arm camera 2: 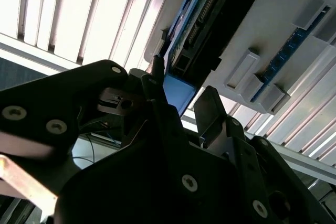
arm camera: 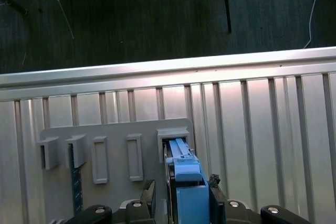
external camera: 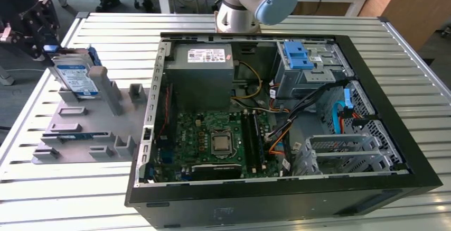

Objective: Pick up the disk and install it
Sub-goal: 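Pick up the disk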

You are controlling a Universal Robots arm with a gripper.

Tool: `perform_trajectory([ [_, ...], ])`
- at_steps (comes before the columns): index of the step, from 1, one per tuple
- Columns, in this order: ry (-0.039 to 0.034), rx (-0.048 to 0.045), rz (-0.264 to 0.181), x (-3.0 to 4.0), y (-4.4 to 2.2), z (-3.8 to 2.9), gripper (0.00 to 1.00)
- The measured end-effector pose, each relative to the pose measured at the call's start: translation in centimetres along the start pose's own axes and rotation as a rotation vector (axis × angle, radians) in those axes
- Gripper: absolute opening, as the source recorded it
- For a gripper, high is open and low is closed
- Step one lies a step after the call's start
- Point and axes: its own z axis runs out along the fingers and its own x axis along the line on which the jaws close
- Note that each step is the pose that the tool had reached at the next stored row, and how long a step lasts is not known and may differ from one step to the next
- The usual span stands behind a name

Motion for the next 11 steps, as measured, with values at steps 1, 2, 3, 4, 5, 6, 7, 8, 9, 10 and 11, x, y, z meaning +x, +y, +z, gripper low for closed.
perform_trajectory([
  [1, 0.0001, -0.0002, 0.0, 0.01, 0.05, 0.08, 0.5],
  [2, 0.0, 0.0, 0.0, 0.01, 0.09, 0.18, 0.5],
  [3, -0.0001, 0.0002, 0.0, 0.02, 0.1, 0.28, 0.5],
  [4, 0.0, 0.0, 0.0, 0.01, 0.11, 0.36, 0.5],
  [5, 0.0001, -0.0002, 0.0, -0.03, 0.12, 0.42, 0.5],
  [6, 0.0001, -0.0003, 0.0, -0.07, 0.12, 0.47, 0.5],
  [7, 0.0001, -0.0003, 0.0, -0.11, 0.12, 0.52, 0.5],
  [8, 0.0, -0.0001, 0.0, -0.14, 0.12, 0.57, 0.5],
  [9, 0.0, -0.0001, 0.0, -0.16, 0.13, 0.62, 0.5],
  [10, 0.0, -0.0002, 0.0, -0.2, 0.13, 0.69, 0.5],
  [11, 0.0, -0.0002, 0.0, -0.24, 0.14, 0.76, 0.5],
])
